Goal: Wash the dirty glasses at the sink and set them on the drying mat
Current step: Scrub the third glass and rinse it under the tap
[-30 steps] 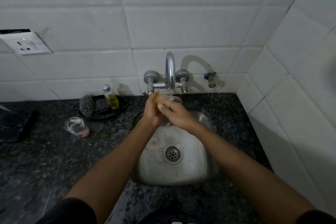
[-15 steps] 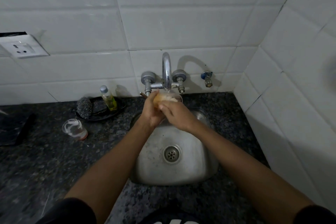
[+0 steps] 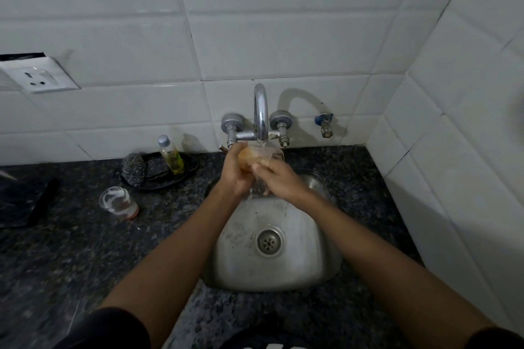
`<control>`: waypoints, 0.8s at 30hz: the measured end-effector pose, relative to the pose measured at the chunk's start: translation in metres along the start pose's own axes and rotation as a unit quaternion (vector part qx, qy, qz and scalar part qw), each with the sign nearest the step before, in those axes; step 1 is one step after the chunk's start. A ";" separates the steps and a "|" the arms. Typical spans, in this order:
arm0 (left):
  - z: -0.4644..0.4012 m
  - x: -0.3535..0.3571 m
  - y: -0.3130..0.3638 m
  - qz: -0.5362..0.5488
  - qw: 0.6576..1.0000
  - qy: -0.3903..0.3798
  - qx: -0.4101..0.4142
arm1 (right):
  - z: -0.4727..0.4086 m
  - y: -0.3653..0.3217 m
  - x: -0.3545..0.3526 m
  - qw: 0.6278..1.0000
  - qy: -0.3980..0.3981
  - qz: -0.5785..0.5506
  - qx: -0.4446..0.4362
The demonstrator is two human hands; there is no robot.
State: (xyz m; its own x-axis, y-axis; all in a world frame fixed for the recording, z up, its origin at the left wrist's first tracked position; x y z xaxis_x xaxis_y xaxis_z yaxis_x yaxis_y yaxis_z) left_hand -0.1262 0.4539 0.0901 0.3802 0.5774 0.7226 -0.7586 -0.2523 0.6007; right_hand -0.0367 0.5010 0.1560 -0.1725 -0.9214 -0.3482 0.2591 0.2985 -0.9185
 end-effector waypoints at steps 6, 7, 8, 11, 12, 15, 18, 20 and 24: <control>0.005 0.010 -0.009 -0.024 0.999 -0.026 -0.041 | -0.003 -0.016 0.002 0.991 0.010 0.115 -0.067; 0.005 0.010 -0.007 -0.026 0.999 -0.023 -0.038 | -0.001 -0.014 0.004 0.990 0.002 0.123 -0.074; 0.003 0.007 -0.004 -0.021 0.999 -0.017 -0.029 | 0.001 -0.010 0.002 0.995 0.003 0.081 -0.052; 0.000 -0.001 -0.005 0.003 1.000 0.000 -0.027 | -0.001 0.010 0.005 0.980 0.004 -0.187 0.070; 0.000 0.000 -0.007 0.012 0.999 0.002 -0.030 | -0.003 0.010 0.004 0.973 0.013 -0.212 0.087; 0.002 0.005 -0.009 0.008 0.999 -0.006 -0.034 | -0.003 -0.016 -0.005 1.000 0.026 -0.012 -0.010; 0.000 0.008 -0.006 -0.028 0.999 -0.006 -0.035 | 0.004 -0.023 0.005 0.972 -0.019 0.214 -0.094; 0.000 0.004 0.000 -0.019 1.000 0.014 -0.006 | 0.004 -0.017 0.007 0.986 -0.020 0.145 -0.077; 0.005 0.005 -0.009 0.013 1.000 0.020 -0.008 | 0.002 -0.004 0.003 0.988 0.044 -0.141 0.054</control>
State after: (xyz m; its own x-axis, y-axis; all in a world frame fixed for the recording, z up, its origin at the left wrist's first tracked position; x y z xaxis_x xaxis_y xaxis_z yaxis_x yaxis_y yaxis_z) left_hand -0.1148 0.4555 0.0897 0.3388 0.6006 0.7242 -0.7772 -0.2552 0.5752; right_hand -0.0362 0.4961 0.1594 -0.3321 -0.9378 -0.1008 0.2878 0.0010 -0.9577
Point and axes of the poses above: each hand's wrist, its own z-axis away from the middle knuckle, its own x-axis out of the palm, y = z × x, the point moved 10 cm from there along -z, towards the middle knuckle, and after that the axes turned 6 degrees about -y, right-handed, at the moved point
